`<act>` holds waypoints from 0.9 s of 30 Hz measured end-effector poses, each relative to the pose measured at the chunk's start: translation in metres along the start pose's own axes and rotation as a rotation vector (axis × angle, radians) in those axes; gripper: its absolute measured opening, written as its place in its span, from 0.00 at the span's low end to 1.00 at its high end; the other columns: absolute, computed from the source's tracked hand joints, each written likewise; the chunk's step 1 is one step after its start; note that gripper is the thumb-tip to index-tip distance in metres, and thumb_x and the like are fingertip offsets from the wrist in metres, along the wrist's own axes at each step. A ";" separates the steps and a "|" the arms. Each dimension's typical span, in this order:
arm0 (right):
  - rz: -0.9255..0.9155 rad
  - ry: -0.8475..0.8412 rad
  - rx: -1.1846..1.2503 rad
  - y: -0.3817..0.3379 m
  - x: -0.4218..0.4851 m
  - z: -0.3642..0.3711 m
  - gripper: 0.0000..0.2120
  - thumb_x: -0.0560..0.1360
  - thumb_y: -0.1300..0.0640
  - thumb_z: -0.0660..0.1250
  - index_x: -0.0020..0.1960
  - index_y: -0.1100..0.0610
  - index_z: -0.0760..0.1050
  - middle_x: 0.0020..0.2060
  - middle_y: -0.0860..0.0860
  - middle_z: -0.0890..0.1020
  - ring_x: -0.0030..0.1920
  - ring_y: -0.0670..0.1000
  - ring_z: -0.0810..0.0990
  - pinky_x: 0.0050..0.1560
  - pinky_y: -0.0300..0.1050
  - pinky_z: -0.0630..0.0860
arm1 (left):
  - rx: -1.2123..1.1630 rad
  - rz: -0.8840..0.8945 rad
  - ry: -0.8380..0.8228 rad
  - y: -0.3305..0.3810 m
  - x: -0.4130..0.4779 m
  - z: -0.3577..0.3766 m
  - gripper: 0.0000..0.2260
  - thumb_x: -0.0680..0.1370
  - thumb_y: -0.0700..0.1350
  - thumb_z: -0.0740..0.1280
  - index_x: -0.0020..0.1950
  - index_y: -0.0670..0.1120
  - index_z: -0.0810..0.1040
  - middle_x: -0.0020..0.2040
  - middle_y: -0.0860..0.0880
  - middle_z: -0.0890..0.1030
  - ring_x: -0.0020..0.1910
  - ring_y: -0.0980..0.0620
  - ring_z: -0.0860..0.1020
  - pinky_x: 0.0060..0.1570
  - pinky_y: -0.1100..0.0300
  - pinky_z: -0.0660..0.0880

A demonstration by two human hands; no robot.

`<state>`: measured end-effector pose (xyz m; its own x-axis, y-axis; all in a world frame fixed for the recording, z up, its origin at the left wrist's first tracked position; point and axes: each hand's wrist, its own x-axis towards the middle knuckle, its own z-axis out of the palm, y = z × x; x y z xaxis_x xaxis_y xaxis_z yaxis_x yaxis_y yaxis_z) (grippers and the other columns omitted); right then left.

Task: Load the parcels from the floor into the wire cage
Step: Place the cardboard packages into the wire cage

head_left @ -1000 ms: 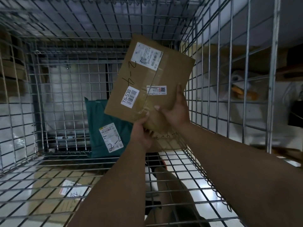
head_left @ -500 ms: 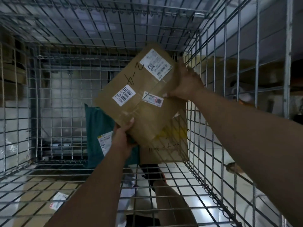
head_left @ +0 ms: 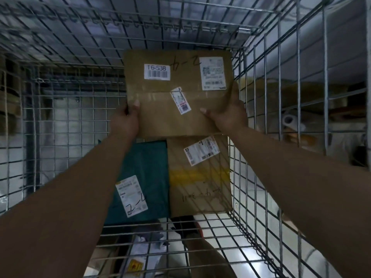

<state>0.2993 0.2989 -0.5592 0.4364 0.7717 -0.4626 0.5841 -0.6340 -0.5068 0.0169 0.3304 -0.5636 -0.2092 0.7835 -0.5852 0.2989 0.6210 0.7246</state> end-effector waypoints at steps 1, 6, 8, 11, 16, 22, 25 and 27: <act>0.011 0.032 0.005 0.001 -0.001 0.002 0.65 0.59 0.27 0.76 0.83 0.43 0.41 0.70 0.56 0.74 0.67 0.60 0.76 0.66 0.58 0.76 | -0.013 -0.012 -0.018 0.003 0.007 0.002 0.25 0.83 0.61 0.63 0.76 0.49 0.73 0.65 0.52 0.78 0.64 0.50 0.76 0.60 0.57 0.72; -0.013 0.183 -0.008 0.010 -0.010 0.011 0.61 0.63 0.30 0.77 0.83 0.40 0.42 0.69 0.56 0.74 0.68 0.60 0.75 0.66 0.58 0.74 | -0.086 -0.001 -0.053 -0.002 0.024 0.005 0.22 0.83 0.57 0.66 0.75 0.51 0.74 0.67 0.55 0.78 0.65 0.52 0.76 0.66 0.54 0.73; -0.013 0.172 -0.023 0.019 -0.011 0.015 0.61 0.63 0.31 0.78 0.83 0.39 0.43 0.69 0.56 0.74 0.68 0.60 0.75 0.66 0.56 0.74 | -0.107 -0.007 -0.075 -0.012 0.021 0.008 0.23 0.83 0.56 0.66 0.76 0.50 0.73 0.70 0.52 0.78 0.66 0.52 0.76 0.67 0.54 0.74; -0.006 0.109 0.000 0.032 -0.009 0.020 0.60 0.63 0.31 0.77 0.82 0.38 0.42 0.70 0.55 0.74 0.68 0.59 0.75 0.67 0.58 0.75 | -0.018 0.042 -0.112 -0.021 0.015 0.015 0.21 0.85 0.51 0.64 0.77 0.46 0.72 0.70 0.50 0.77 0.66 0.51 0.76 0.60 0.67 0.74; -0.001 0.045 -0.031 0.043 -0.006 0.026 0.62 0.63 0.28 0.74 0.83 0.40 0.39 0.69 0.58 0.73 0.66 0.60 0.76 0.65 0.60 0.76 | 0.143 0.120 -0.094 -0.027 0.020 0.024 0.19 0.86 0.47 0.62 0.76 0.45 0.73 0.68 0.47 0.78 0.60 0.56 0.73 0.43 0.81 0.67; -0.020 0.040 -0.084 0.049 -0.002 0.023 0.59 0.68 0.32 0.75 0.83 0.42 0.38 0.68 0.61 0.70 0.67 0.63 0.73 0.68 0.59 0.73 | 0.254 0.140 -0.101 -0.025 0.023 0.016 0.19 0.84 0.52 0.64 0.75 0.52 0.75 0.68 0.49 0.80 0.65 0.49 0.78 0.62 0.61 0.72; 0.004 0.017 -0.060 0.052 0.001 0.019 0.60 0.66 0.31 0.76 0.83 0.42 0.39 0.69 0.60 0.71 0.69 0.62 0.73 0.69 0.59 0.73 | 0.280 0.113 -0.112 -0.016 0.024 0.013 0.17 0.83 0.53 0.65 0.71 0.53 0.78 0.64 0.51 0.82 0.63 0.48 0.79 0.63 0.55 0.75; 0.024 0.008 -0.064 0.053 0.002 0.018 0.62 0.65 0.29 0.75 0.83 0.42 0.39 0.70 0.59 0.72 0.69 0.62 0.74 0.69 0.58 0.73 | 0.338 0.119 -0.115 -0.010 0.022 0.011 0.16 0.83 0.54 0.66 0.69 0.53 0.80 0.61 0.54 0.82 0.60 0.50 0.79 0.58 0.57 0.73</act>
<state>0.3187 0.2657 -0.5995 0.4559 0.7568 -0.4684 0.6160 -0.6481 -0.4477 0.0191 0.3409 -0.5878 -0.0545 0.8298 -0.5554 0.6092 0.4683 0.6400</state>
